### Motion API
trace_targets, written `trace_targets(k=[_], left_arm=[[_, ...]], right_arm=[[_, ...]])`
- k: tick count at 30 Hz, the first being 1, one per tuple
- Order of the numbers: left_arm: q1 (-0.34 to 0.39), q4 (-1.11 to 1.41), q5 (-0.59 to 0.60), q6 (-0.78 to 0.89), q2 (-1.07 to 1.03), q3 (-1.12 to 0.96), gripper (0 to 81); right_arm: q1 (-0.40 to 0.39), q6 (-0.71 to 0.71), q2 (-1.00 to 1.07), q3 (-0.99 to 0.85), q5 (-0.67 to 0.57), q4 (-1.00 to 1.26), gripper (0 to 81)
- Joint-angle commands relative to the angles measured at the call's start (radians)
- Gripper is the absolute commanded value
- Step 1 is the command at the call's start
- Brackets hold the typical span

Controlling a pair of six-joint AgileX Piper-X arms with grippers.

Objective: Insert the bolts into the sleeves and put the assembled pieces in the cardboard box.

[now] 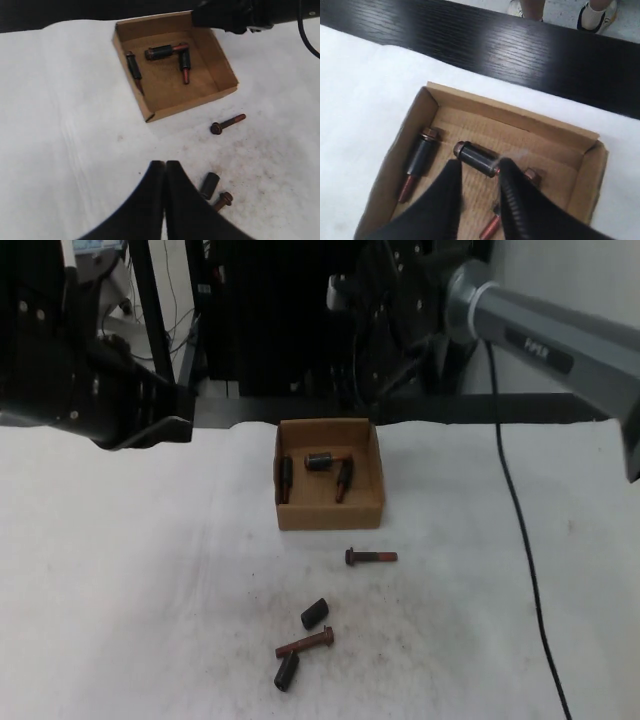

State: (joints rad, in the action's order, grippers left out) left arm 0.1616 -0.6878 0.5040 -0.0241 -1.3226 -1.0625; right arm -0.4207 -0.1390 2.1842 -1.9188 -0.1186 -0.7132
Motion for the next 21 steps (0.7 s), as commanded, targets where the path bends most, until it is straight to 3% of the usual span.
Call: trace_targets(k=[1, 12, 17, 21], left_arm=[[0.013, 0.01, 0.049, 0.002, -0.002, -0.004, 0.3], [0.178, 0.049, 0.104, 0.01, -0.059, -0.004, 0.3], [0.222, 0.056, 0.065, 0.006, -0.058, -0.004, 0.3], [0.222, 0.048, -0.028, 0.005, -0.058, -0.004, 0.3]], right_arm=[[0.004, 0.018, -0.083, -0.012, -0.028, -0.114, 21.4], [0.004, 0.213, -0.13, -0.009, -0.046, -0.601, 21.4], [0.004, 0.249, -0.133, 0.032, -0.076, -0.563, 21.4], [-0.001, 0.383, -0.133, 0.086, -0.166, -0.478, 21.4]])
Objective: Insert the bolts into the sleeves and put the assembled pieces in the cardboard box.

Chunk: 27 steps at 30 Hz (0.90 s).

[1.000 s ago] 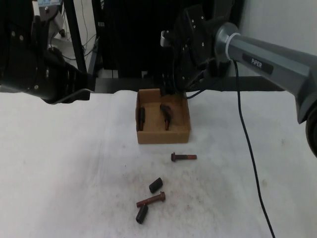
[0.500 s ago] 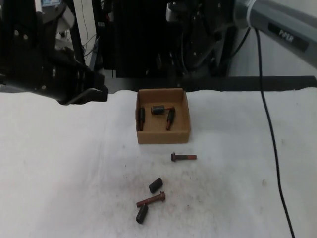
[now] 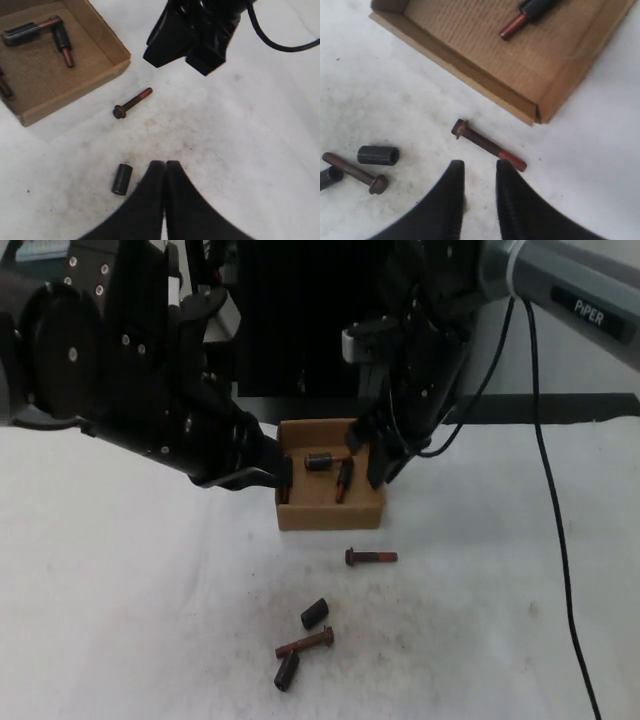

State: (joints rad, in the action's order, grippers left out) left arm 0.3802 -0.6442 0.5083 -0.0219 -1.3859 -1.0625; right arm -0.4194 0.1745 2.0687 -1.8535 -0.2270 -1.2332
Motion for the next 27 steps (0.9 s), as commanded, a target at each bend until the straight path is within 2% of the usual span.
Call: trace_targets(k=[1, 3, 7, 12, 16, 21, 27], left_arm=[[0.004, 0.005, -0.049, 0.0, 0.005, -0.004, 0.3], [0.004, 0.005, -0.067, -0.002, 0.005, -0.004, 0.3], [0.004, 0.005, -0.082, -0.004, 0.005, -0.004, 0.3], [0.004, 0.005, -0.082, -0.054, 0.005, -0.004, 0.3], [0.004, 0.005, -0.111, -0.089, 0.005, -0.004, 0.3], [0.004, 0.005, -0.14, -0.091, 0.005, -0.004, 0.3], [0.004, 0.005, -0.14, -0.091, 0.005, -0.004, 0.3]], right_arm=[[-0.005, 0.095, -0.017, 0.033, -0.077, 0.062, 21.4], [-0.009, 0.191, -0.012, 0.052, -0.068, 0.098, 21.4], [-0.016, 0.443, 0.0, 0.076, 0.028, 0.116, 21.4], [-0.027, 0.66, 0.019, 0.078, 0.117, 0.102, 21.4], [-0.038, 0.729, 0.037, 0.078, 0.112, 0.112, 21.4], [-0.057, 0.784, 0.084, 0.081, 0.025, 0.071, 21.4], [-0.104, 0.856, 0.127, 0.081, 0.027, 0.073, 21.4]])
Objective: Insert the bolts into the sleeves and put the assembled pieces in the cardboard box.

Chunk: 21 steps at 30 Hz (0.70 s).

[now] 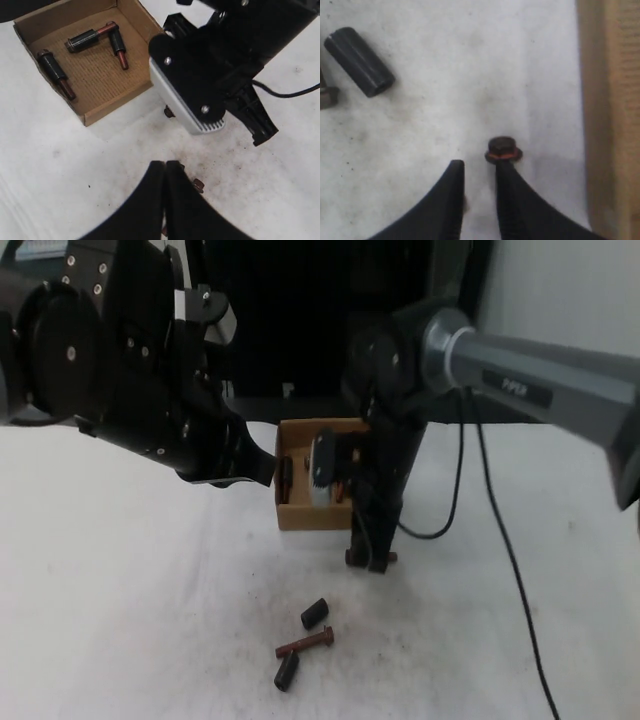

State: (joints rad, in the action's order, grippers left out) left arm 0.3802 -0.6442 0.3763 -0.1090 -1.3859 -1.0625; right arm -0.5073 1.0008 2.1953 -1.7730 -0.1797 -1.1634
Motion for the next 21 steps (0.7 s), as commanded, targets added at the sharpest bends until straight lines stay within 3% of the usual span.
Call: trace_targets(k=[1, 17, 21], left_arm=[[0.004, 0.005, -0.008, -0.004, 0.005, -0.004, 0.3], [0.004, -0.017, -0.008, -0.03, 0.005, -0.004, 0.3], [0.004, -0.017, -0.008, -0.03, 0.005, -0.004, 0.3]], right_arm=[[-0.022, 0.032, 0.003, 0.001, -0.02, 0.012, 21.4], [-0.016, 0.032, 0.003, 0.001, 0.017, -0.026, 21.4], [-0.016, 0.032, -0.036, 0.001, -0.063, -0.001, 21.4]])
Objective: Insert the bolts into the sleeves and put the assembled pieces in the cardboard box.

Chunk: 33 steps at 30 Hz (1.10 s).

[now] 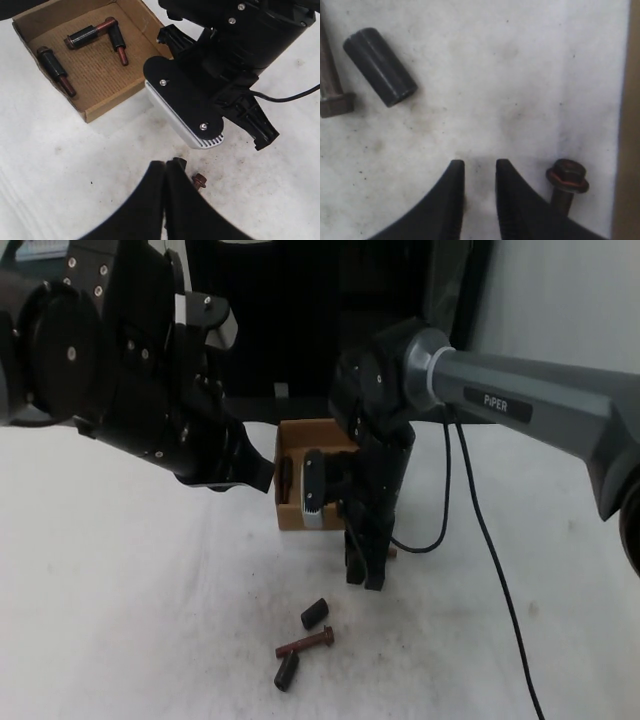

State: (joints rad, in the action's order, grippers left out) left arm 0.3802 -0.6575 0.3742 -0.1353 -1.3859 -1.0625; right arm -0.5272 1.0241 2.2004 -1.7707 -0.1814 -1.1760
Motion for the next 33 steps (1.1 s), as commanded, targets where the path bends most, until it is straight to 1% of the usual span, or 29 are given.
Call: trace_targets(k=[1, 4, 9, 14, 20, 26, 33], left_arm=[[0.004, -0.003, -0.006, -0.004, 0.005, -0.004, 0.3], [0.004, -0.003, -0.006, -0.004, 0.005, -0.004, 0.3], [0.004, -0.003, -0.006, -0.004, 0.005, -0.004, 0.3], [0.004, -0.003, -0.006, -0.004, 0.005, -0.004, 0.3], [0.004, -0.003, -0.006, -0.004, 0.005, -0.004, 0.3], [0.004, -0.003, -0.006, -0.004, 0.005, -0.004, 0.3], [0.004, -0.003, -0.006, -0.004, 0.005, -0.004, 0.3]], right_arm=[[0.002, 0.008, -0.052, -0.002, -0.057, 0.026, 21.4], [0.007, 0.008, -0.076, -0.002, -0.05, 0.057, 21.4], [0.029, 0.008, -0.084, -0.002, 0.033, 0.062, 21.4], [0.061, 0.008, -0.081, -0.002, 0.033, 0.062, 21.4], [0.081, 0.008, -0.08, -0.002, 0.019, 0.095, 21.4], [0.082, 0.008, -0.063, -0.002, 0.009, 0.137, 21.4], [0.08, 0.004, -0.023, -0.002, 0.009, 0.092, 21.4]])
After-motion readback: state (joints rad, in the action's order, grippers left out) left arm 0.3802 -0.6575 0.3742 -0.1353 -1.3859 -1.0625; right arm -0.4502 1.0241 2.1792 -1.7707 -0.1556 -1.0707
